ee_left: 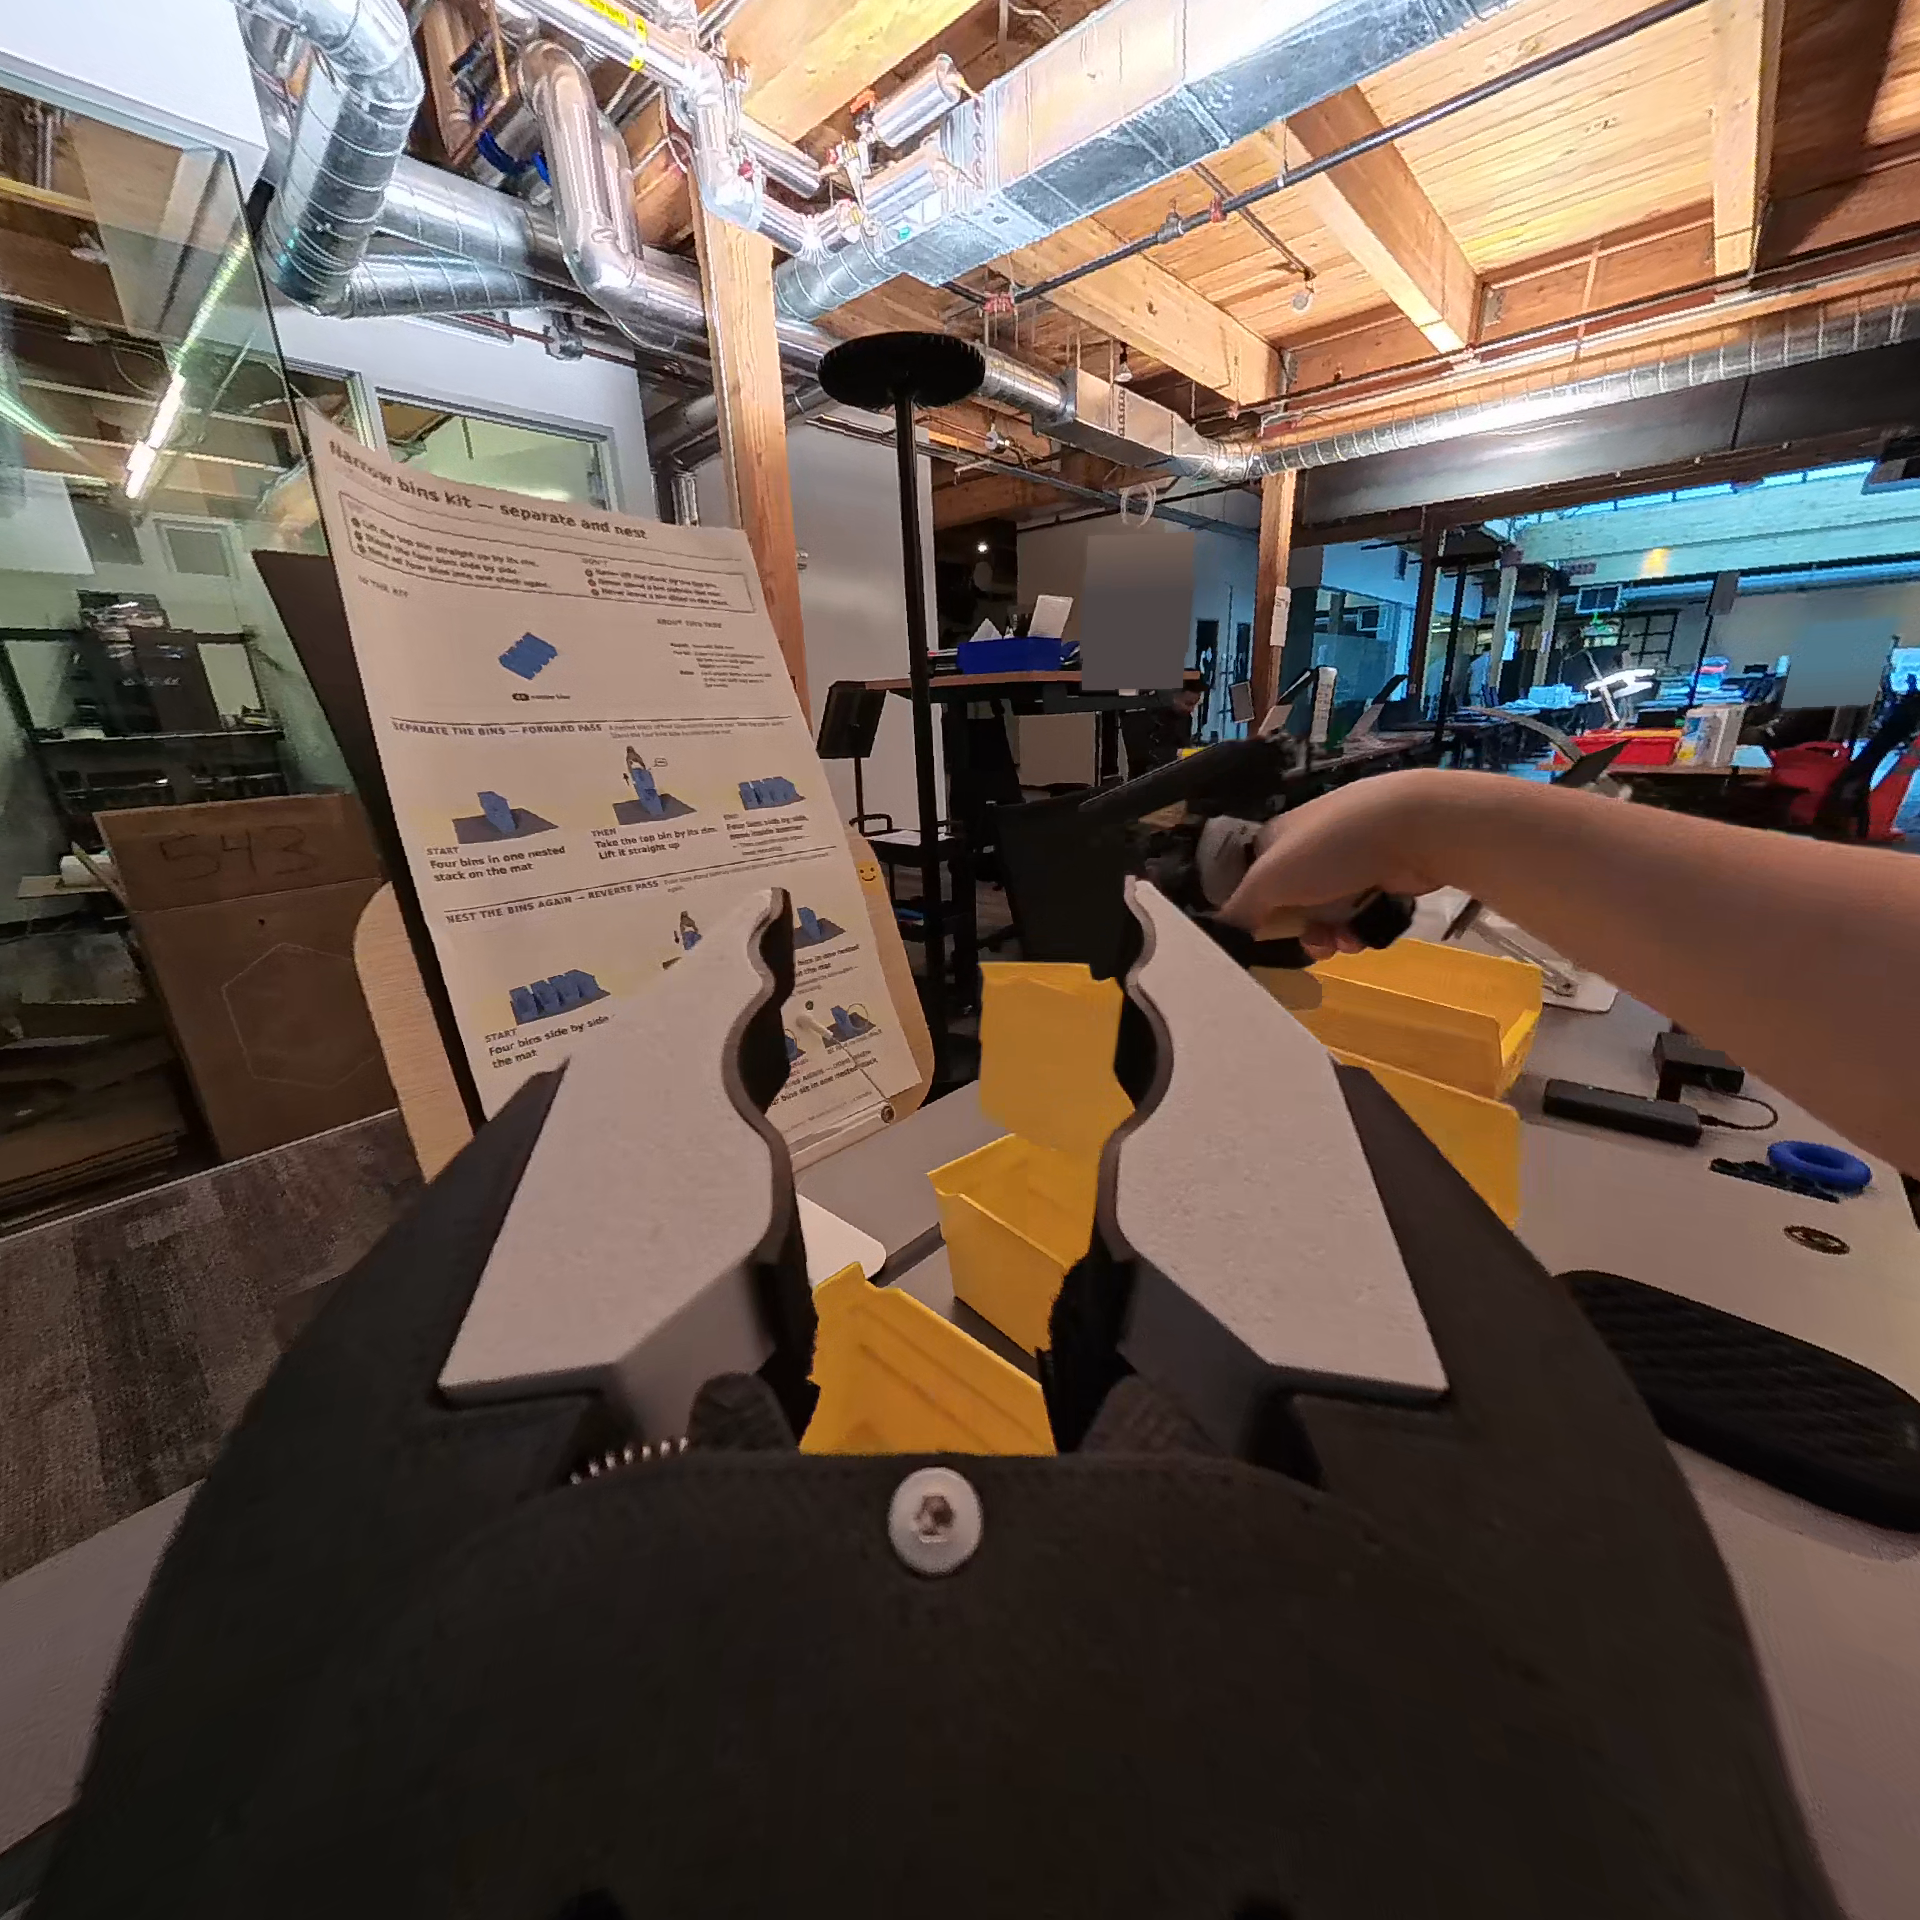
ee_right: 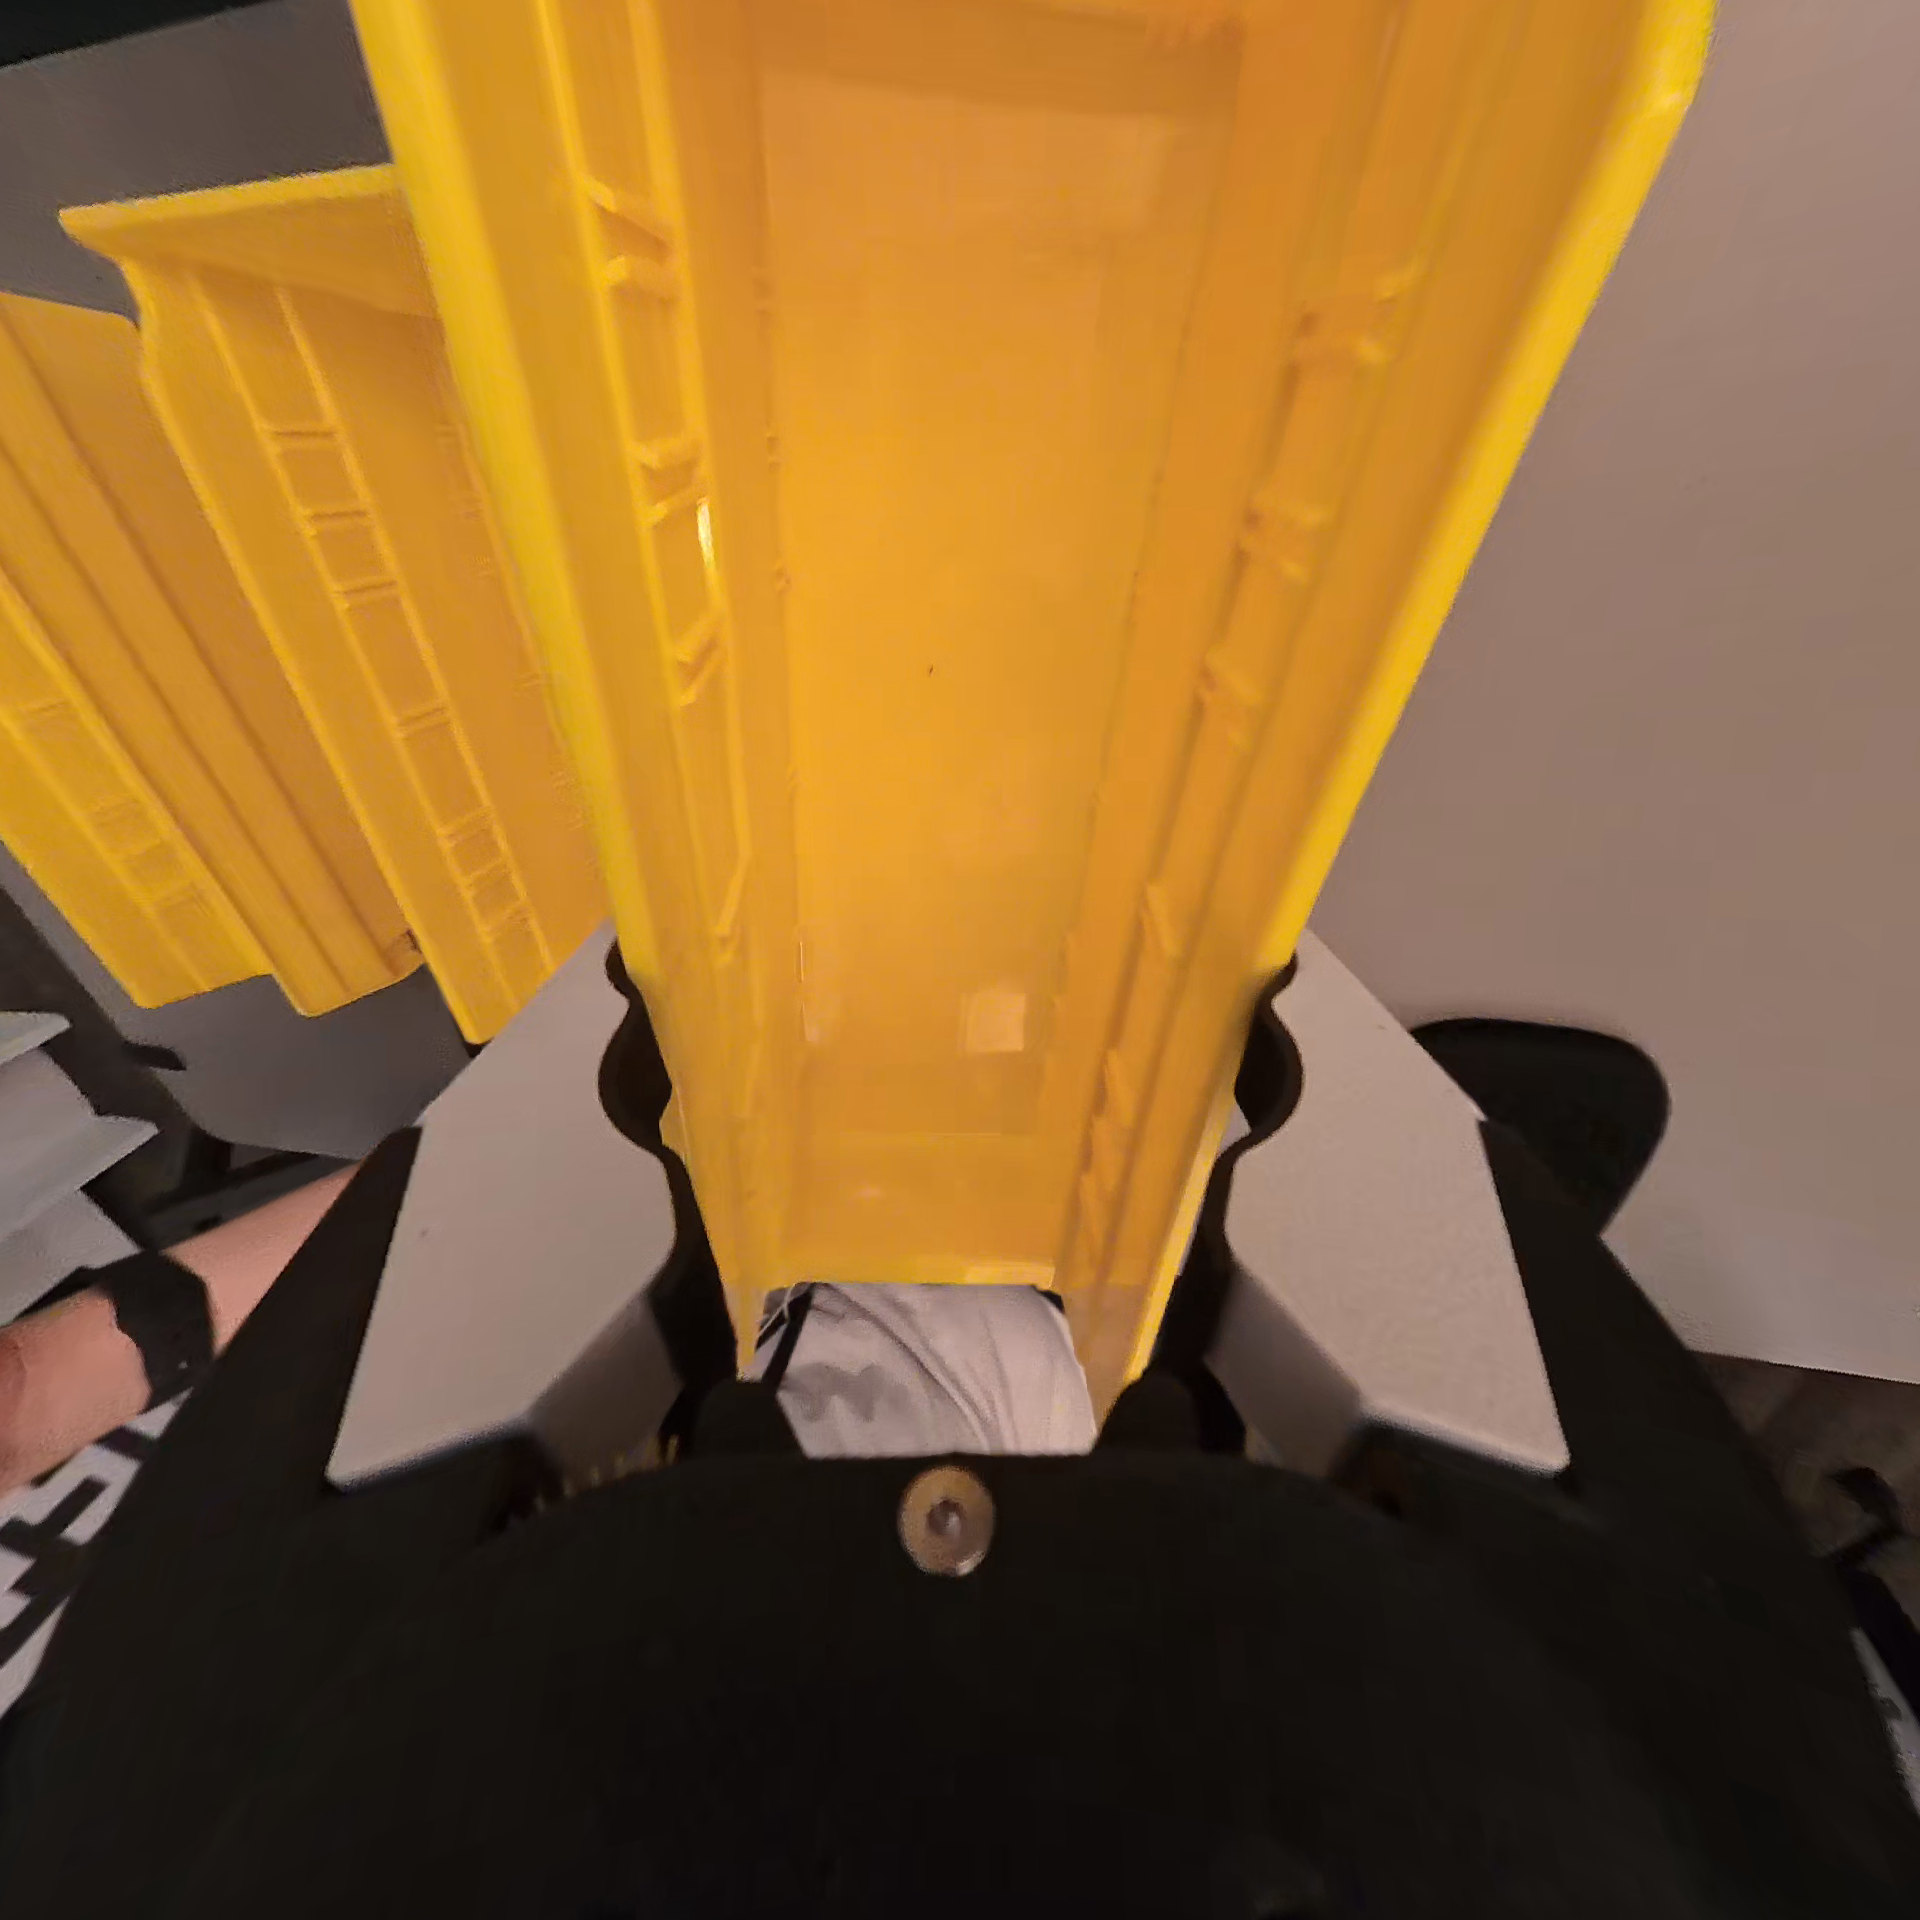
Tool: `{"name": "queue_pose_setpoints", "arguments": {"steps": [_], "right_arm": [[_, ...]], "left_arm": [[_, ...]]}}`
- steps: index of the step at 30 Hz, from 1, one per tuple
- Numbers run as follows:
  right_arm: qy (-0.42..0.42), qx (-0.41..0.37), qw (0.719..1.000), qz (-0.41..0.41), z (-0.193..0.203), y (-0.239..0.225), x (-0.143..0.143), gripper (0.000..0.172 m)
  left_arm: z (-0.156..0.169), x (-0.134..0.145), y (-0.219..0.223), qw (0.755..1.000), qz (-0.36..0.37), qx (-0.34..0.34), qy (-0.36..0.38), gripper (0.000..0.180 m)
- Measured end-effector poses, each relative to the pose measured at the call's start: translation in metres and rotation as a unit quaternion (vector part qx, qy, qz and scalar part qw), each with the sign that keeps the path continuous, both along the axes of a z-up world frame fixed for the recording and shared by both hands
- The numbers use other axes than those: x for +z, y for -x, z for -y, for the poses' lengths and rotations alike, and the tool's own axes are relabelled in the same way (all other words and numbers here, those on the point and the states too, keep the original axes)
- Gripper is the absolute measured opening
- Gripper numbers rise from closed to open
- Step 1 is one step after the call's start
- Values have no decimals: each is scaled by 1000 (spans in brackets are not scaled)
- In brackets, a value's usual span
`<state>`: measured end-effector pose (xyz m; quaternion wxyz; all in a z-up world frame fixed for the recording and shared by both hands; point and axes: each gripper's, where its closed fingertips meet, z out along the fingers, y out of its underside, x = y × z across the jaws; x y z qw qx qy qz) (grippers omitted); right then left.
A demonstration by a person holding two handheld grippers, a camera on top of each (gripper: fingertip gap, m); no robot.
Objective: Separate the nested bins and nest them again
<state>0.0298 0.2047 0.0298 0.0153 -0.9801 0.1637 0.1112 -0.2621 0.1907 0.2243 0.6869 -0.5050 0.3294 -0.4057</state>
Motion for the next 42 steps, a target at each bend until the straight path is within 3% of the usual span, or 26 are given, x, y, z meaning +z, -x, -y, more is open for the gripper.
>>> {"name": "queue_pose_setpoints", "arguments": {"steps": [13,18,31,42], "right_arm": [[58,5,997,48,-20,8,-76,115],[67,28,994,80,-24,11,-94,116],[9,69,991,113,-44,34,-84,112],[-12,68,990,120,-46,34,-109,119]], "left_arm": [[6,12,22,997,61,-46,5,60],[8,7,12,998,40,-49,4,60],[12,-1,-8,998,2,-62,10,61],[6,-12,-15,997,-25,-62,27,61]]}}
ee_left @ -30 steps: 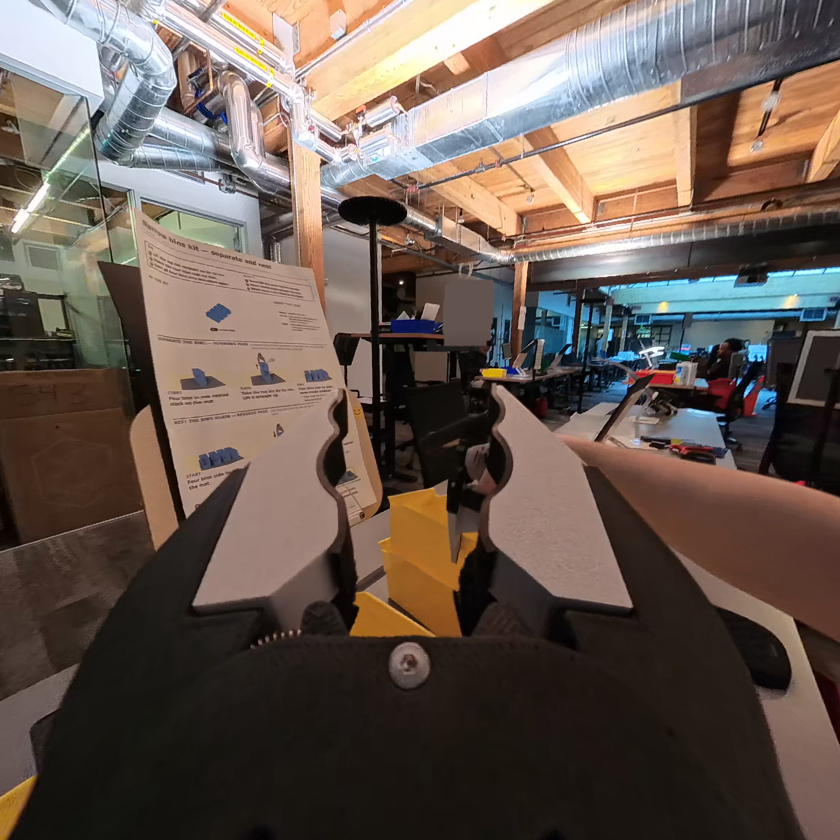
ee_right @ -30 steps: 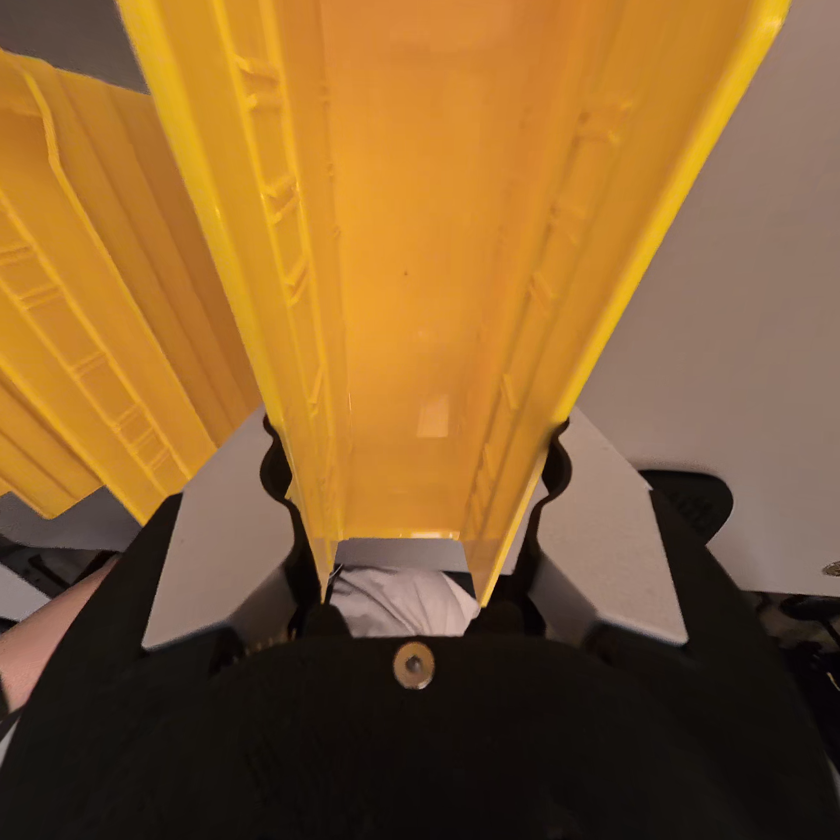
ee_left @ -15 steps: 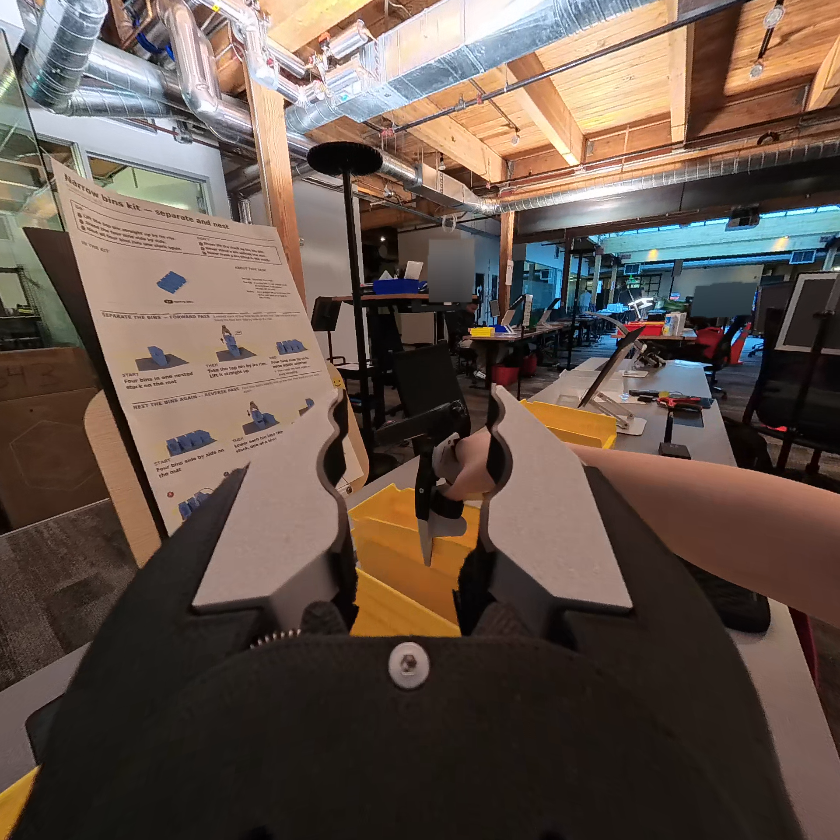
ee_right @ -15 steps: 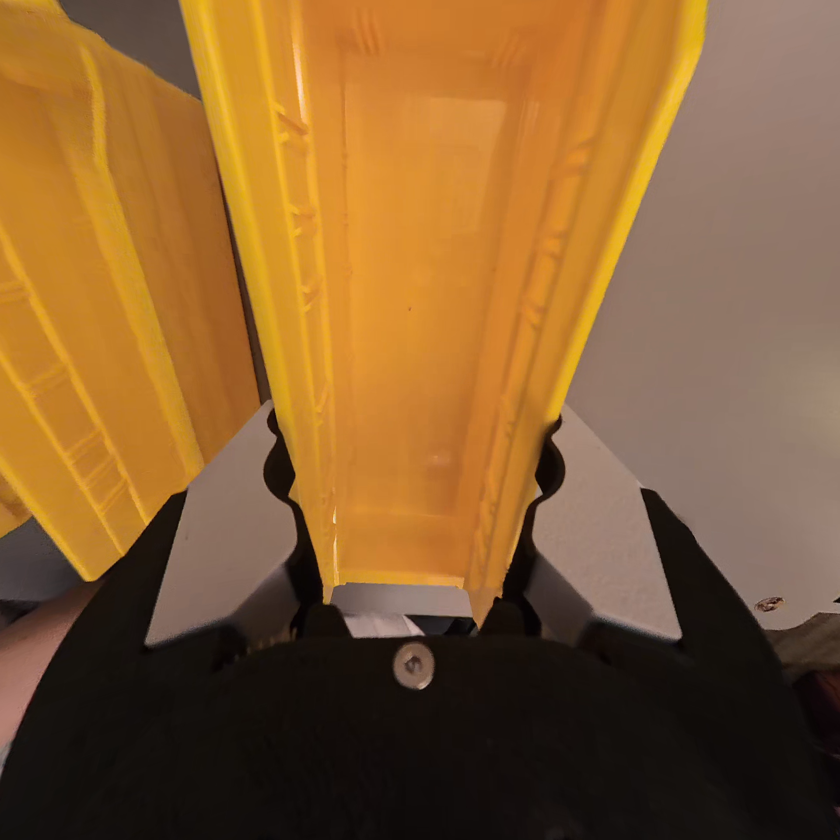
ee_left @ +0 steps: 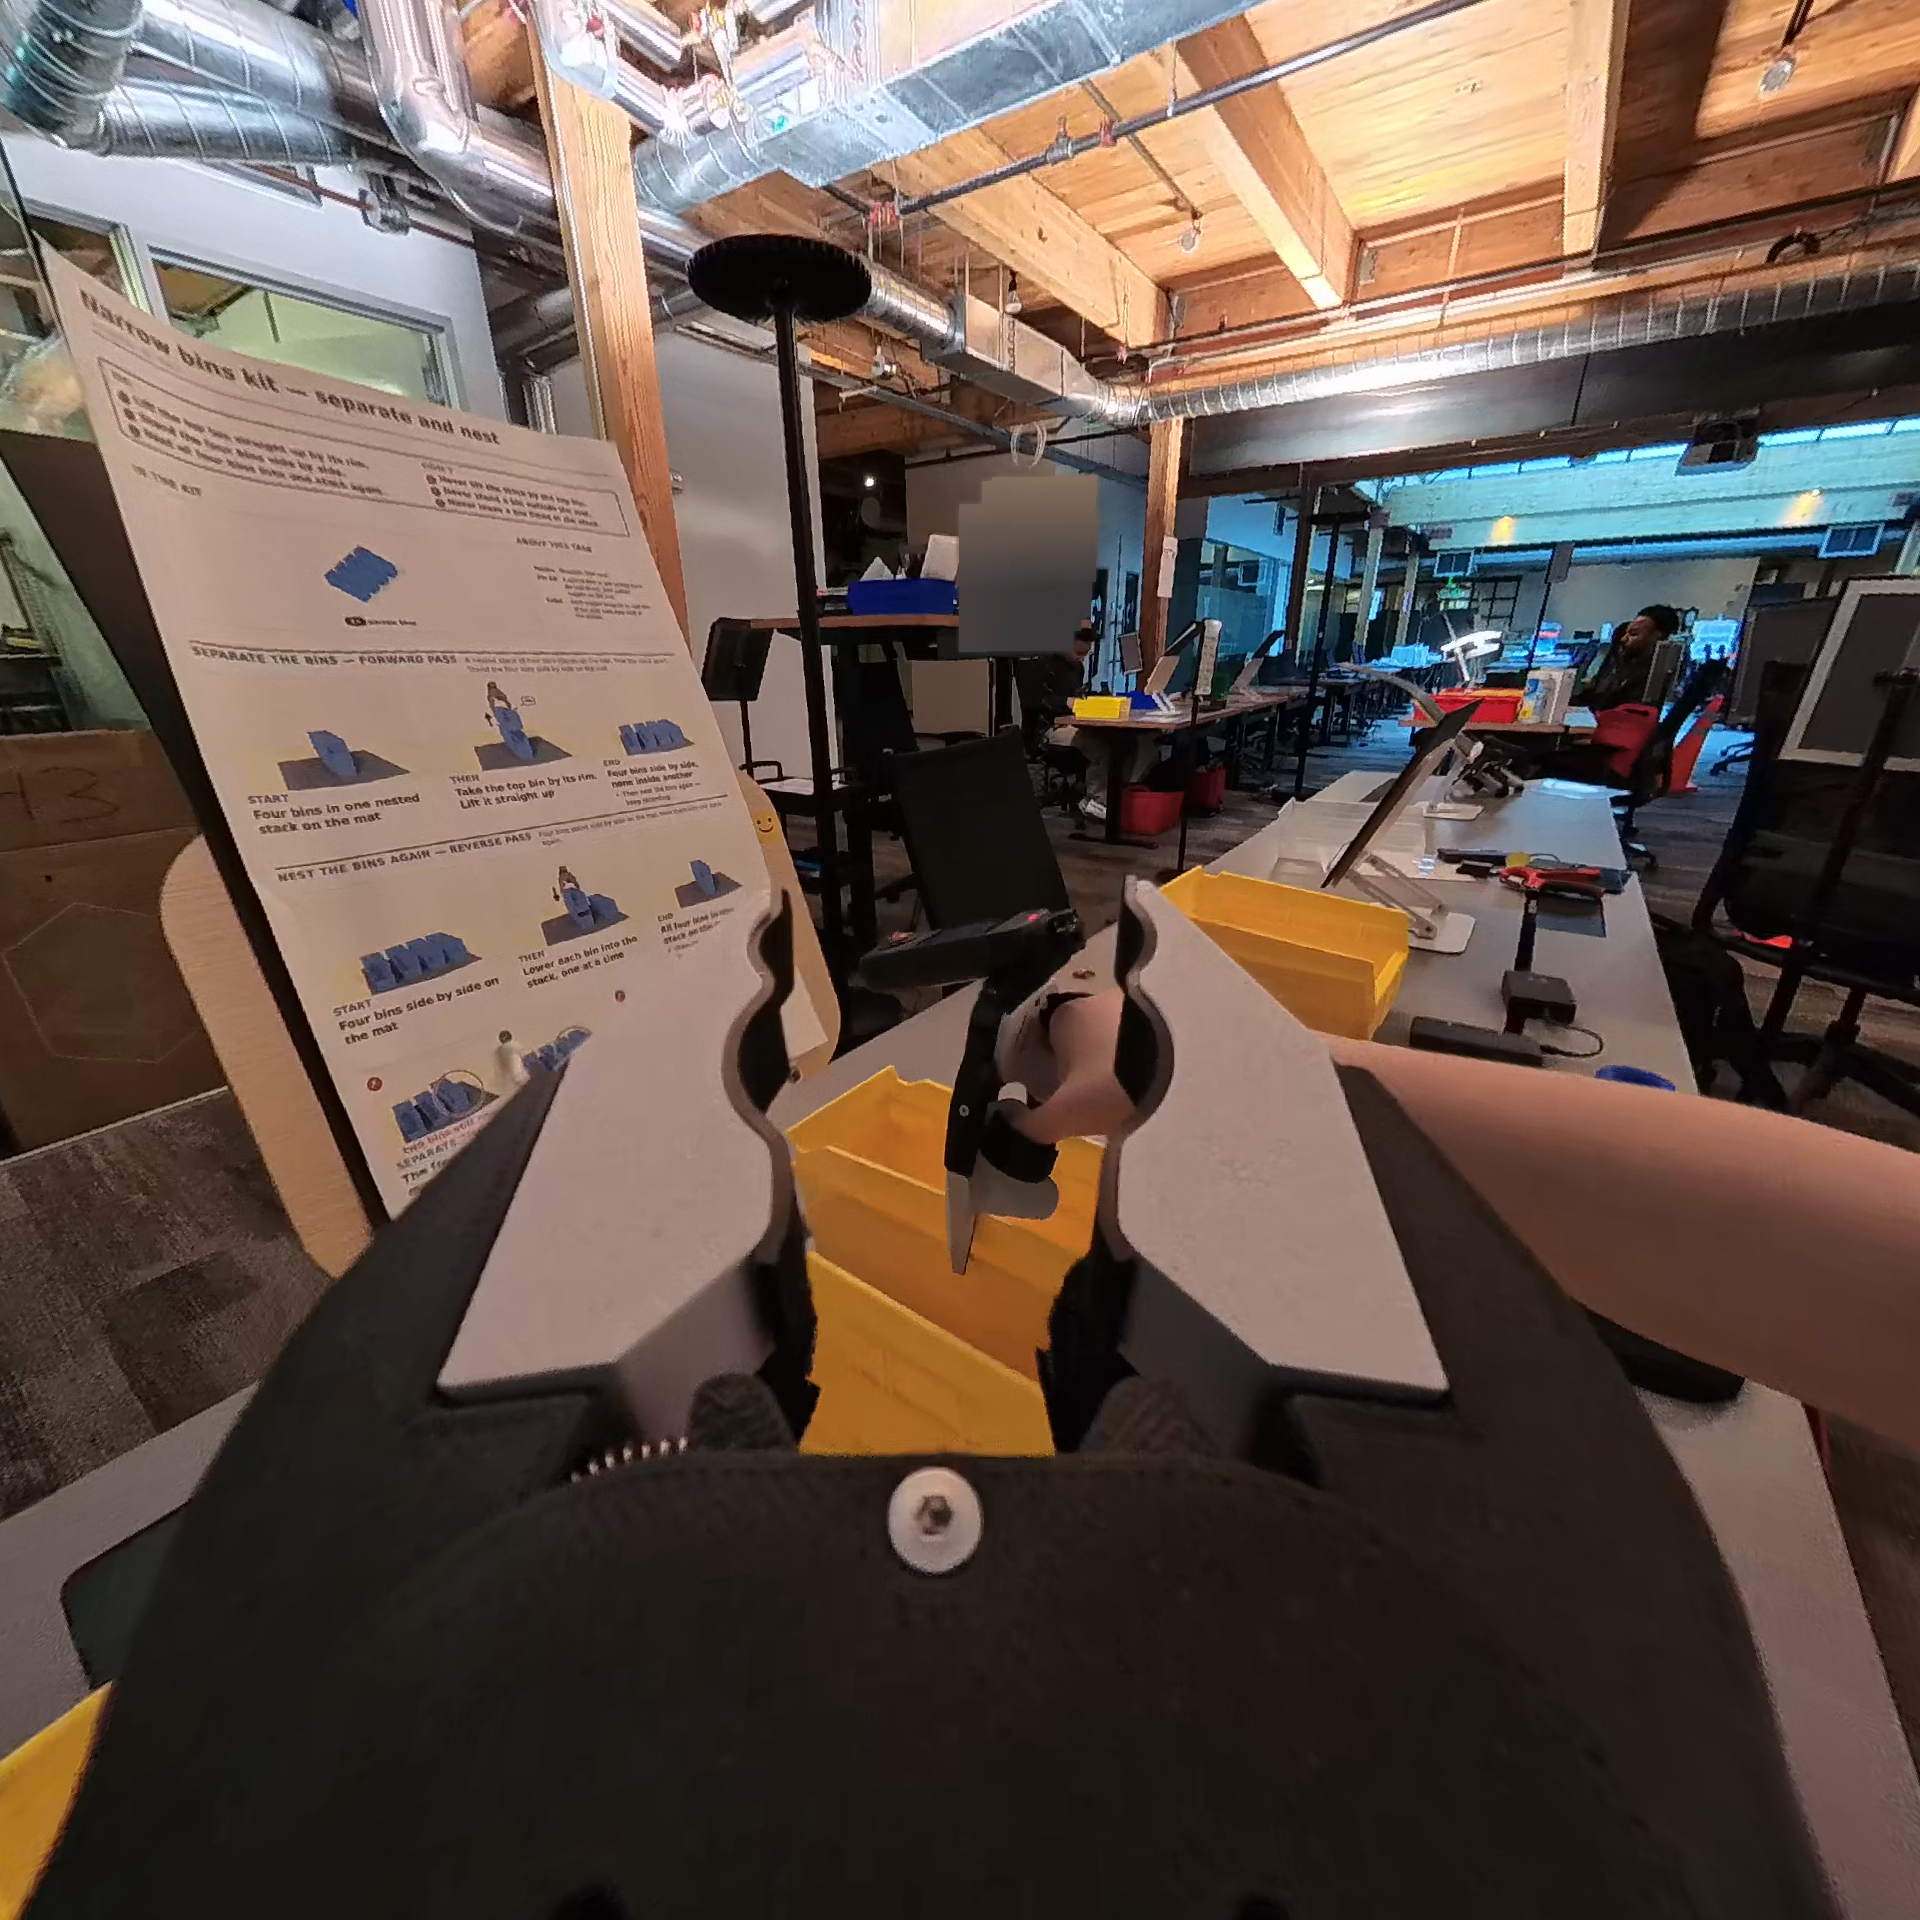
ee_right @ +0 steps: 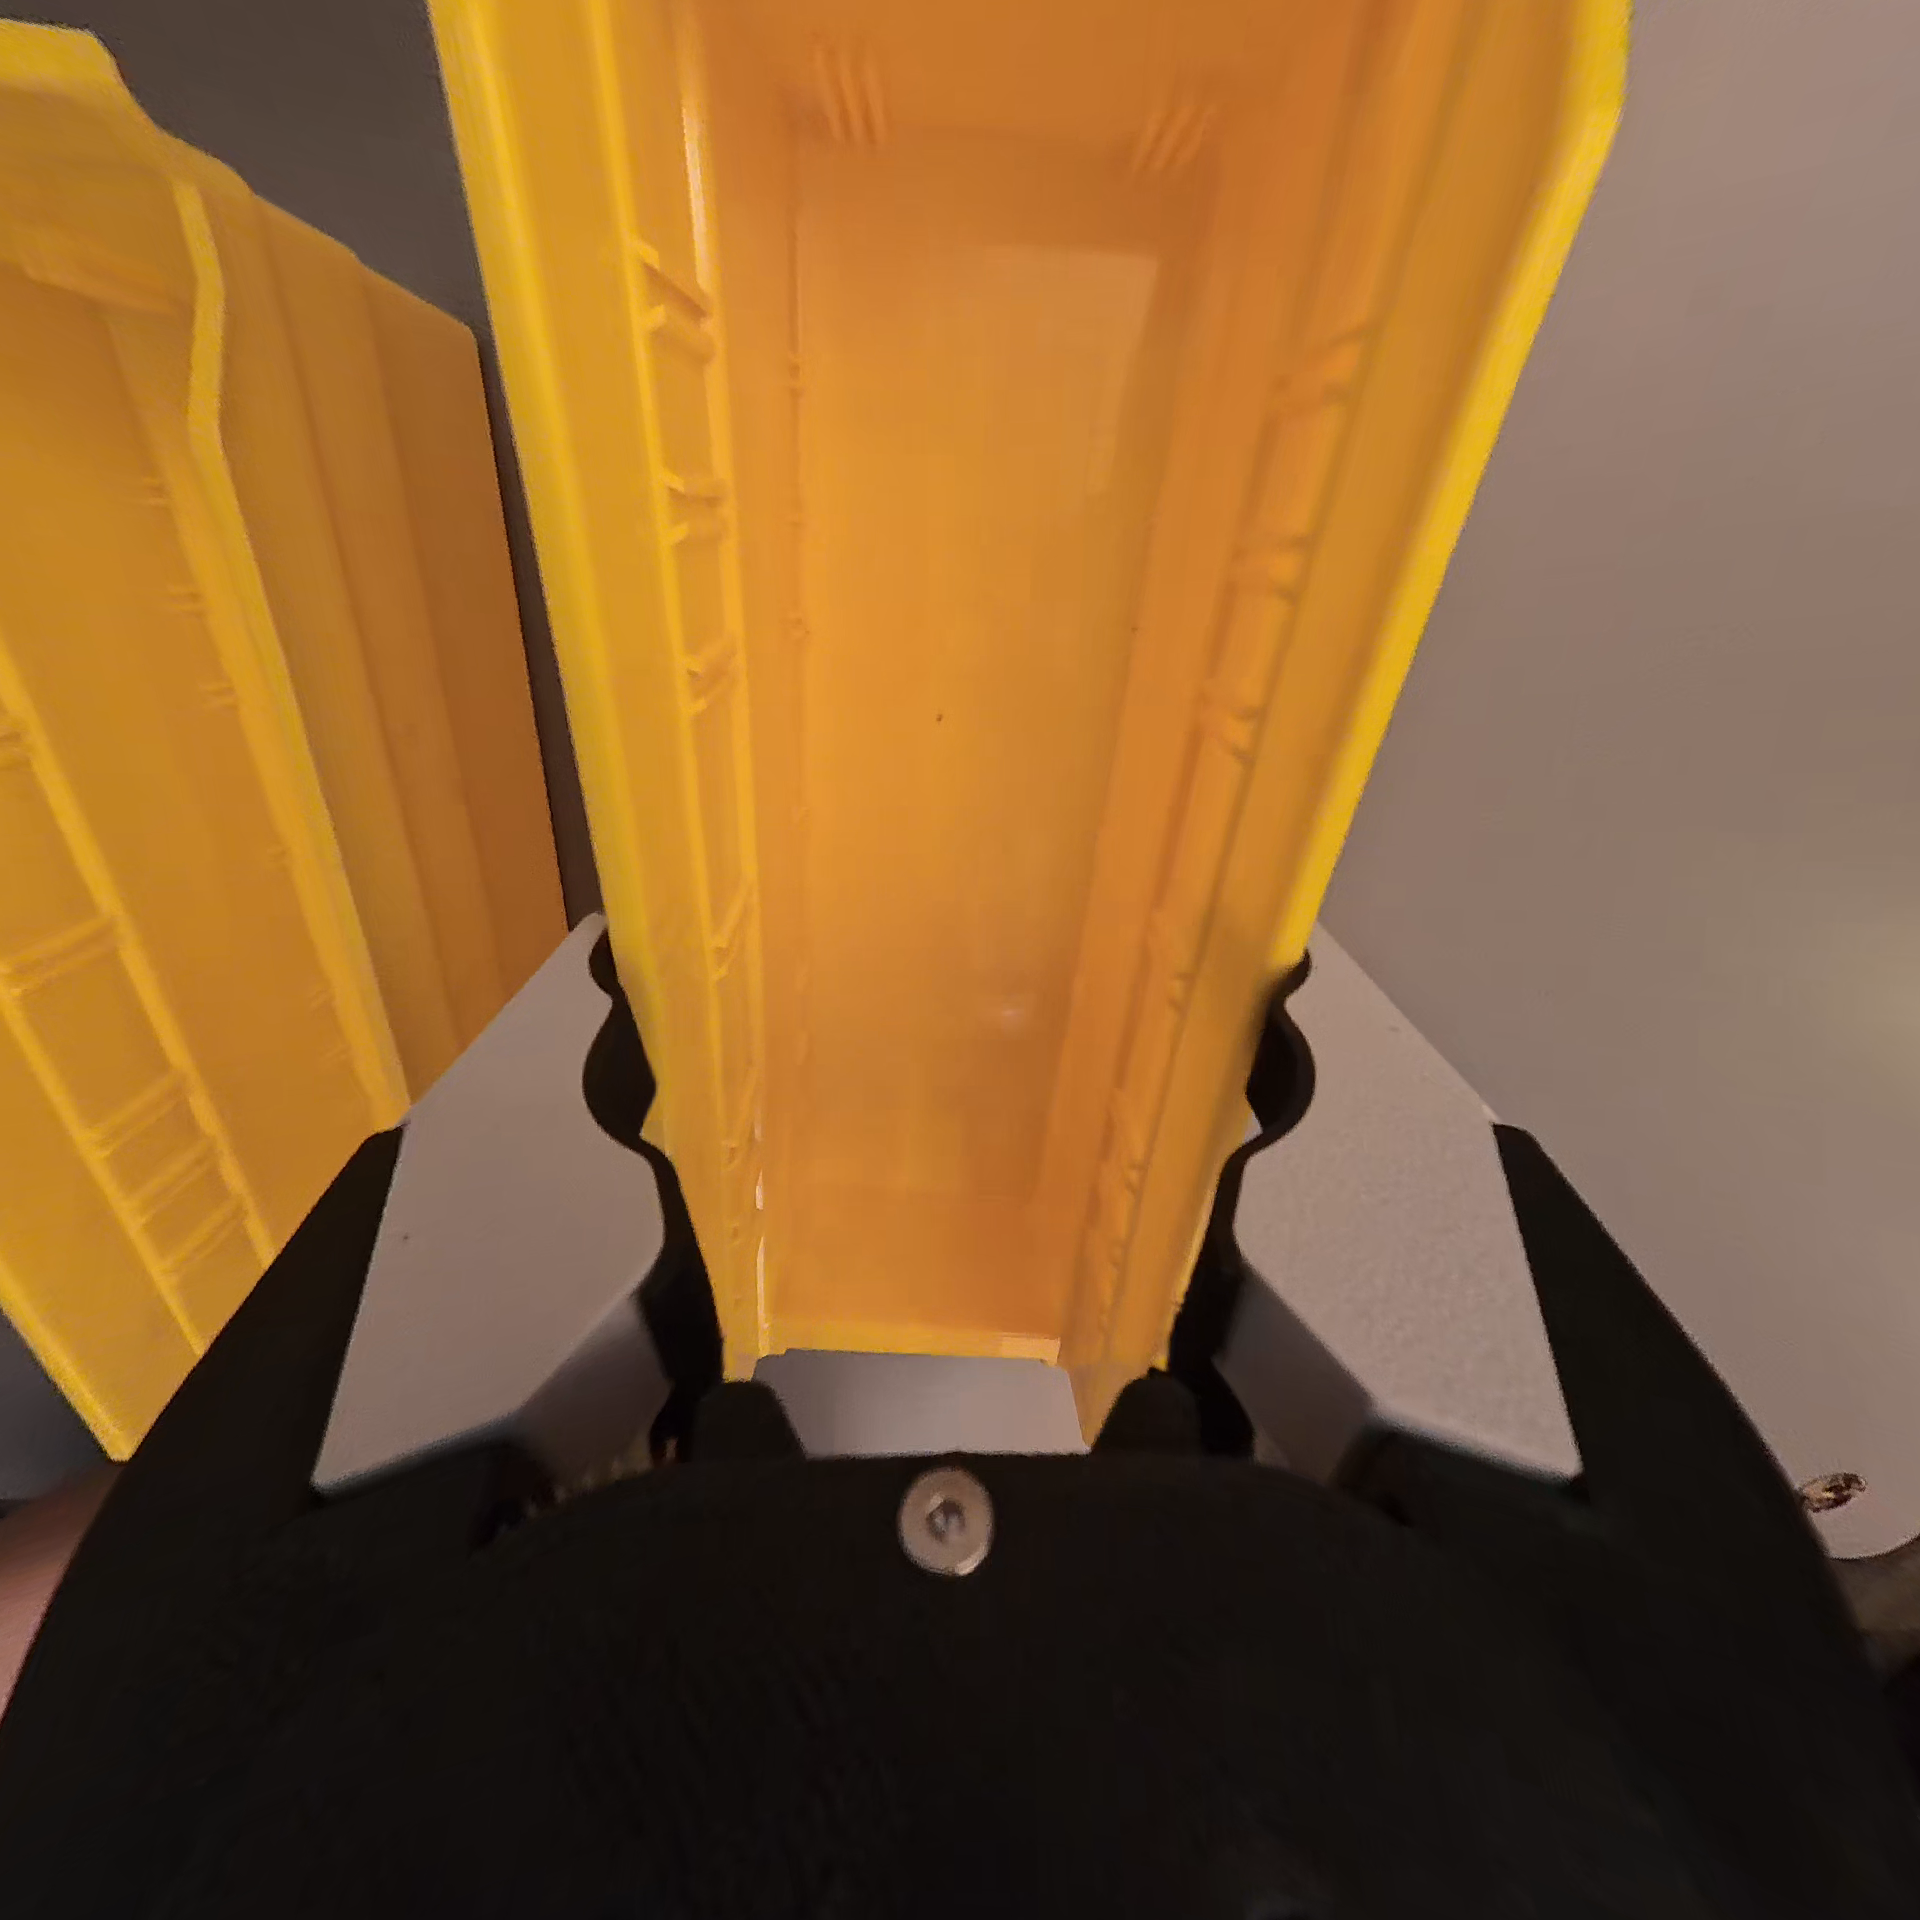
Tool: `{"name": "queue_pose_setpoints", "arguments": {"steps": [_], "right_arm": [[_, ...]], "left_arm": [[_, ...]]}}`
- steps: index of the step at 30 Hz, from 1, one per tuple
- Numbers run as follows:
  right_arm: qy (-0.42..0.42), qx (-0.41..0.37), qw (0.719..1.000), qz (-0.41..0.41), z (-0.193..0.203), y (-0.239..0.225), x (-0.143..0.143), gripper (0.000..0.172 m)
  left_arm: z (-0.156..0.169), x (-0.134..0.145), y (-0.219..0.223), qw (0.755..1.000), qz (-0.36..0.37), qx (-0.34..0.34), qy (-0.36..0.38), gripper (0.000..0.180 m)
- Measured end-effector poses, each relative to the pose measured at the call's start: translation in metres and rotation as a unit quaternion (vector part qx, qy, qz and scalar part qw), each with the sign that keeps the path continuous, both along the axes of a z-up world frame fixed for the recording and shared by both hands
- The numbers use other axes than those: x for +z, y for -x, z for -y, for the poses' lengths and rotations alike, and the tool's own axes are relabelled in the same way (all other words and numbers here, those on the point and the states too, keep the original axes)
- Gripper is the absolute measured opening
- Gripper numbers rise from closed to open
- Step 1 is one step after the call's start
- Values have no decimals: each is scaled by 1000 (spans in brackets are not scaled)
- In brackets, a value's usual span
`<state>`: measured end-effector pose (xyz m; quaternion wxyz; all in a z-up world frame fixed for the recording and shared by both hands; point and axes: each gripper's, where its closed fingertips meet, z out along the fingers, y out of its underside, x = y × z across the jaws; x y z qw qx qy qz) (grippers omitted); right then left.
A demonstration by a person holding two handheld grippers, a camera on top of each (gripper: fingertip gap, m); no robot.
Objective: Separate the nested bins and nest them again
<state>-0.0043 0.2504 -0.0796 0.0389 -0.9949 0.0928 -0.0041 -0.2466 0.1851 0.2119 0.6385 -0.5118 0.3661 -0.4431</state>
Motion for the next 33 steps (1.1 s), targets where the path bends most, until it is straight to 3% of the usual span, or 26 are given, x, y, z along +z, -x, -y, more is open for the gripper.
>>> {"name": "queue_pose_setpoints", "arguments": {"steps": [7,12,15,17,19,22,24,25,26,29,33], "right_arm": [[-29,21,999,-2,-2,-1,3,135],[-117,72,990,21,-9,-10,49,136],[-216,133,965,61,-18,-18,91,136],[-311,176,927,113,-25,-27,129,135],[-422,204,863,191,-25,-39,174,135],[-588,183,713,336,5,-63,247,134],[-658,177,607,409,39,-68,279,131],[-673,170,580,427,52,-70,285,127],[-678,159,573,431,61,-76,286,125],[-689,124,601,386,67,-96,280,125],[-713,75,597,361,70,-131,287,125]], "left_arm": [[-15,-6,-2,999,-2,25,32,67],[-12,-6,-20,999,-14,39,32,71],[-15,-14,-36,996,-45,65,37,77],[-18,-19,-46,994,-63,80,42,79],[-14,-20,-57,994,-64,81,48,81],[15,-10,-83,998,-33,17,56,81],[31,-7,-98,998,-27,-3,51,82],[33,-9,-104,998,-35,7,45,84],[34,-13,-109,998,-48,21,38,89],[28,-29,-120,992,-96,79,21,100],[8,-72,-124,968,-184,163,59,116]]}}
